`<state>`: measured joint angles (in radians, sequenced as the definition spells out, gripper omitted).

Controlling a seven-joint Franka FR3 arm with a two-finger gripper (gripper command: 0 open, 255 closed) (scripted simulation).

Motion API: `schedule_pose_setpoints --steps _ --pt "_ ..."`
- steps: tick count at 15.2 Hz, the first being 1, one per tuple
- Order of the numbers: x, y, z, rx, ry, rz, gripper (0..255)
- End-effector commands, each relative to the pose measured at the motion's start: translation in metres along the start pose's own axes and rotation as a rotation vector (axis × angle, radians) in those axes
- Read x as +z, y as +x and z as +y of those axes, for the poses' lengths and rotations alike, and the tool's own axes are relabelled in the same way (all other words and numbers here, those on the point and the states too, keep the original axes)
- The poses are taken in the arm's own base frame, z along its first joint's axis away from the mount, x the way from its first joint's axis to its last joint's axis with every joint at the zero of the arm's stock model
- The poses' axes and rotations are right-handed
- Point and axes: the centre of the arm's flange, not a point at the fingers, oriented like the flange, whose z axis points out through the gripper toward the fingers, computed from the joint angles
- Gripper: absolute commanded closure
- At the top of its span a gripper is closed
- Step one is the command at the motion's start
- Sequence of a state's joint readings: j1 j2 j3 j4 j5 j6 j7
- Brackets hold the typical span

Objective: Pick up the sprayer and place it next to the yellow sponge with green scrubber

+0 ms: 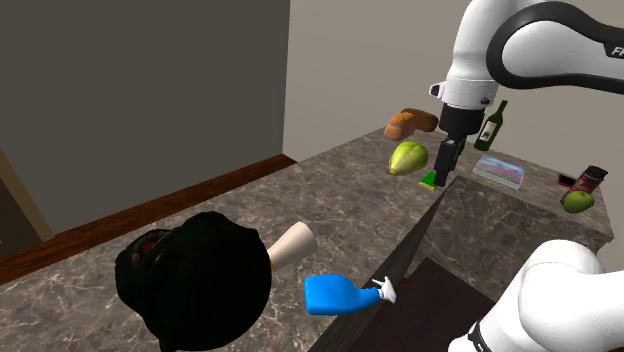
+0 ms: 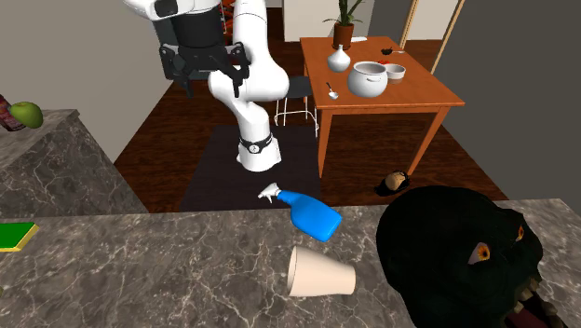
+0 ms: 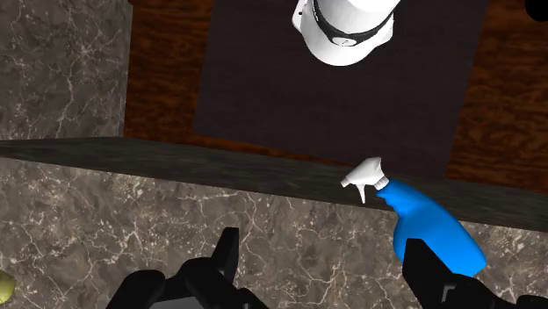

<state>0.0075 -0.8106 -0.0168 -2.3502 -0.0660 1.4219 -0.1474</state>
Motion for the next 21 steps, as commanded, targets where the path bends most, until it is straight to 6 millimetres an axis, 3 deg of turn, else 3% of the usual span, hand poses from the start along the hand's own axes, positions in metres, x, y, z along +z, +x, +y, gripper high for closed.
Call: schedule_pose_setpoints --steps 1,21 --pt "0.0 0.0 0.0 0.0 0.0 0.0 0" --pt "0.215 0.049 -0.129 -0.446 0.034 0.121 0"
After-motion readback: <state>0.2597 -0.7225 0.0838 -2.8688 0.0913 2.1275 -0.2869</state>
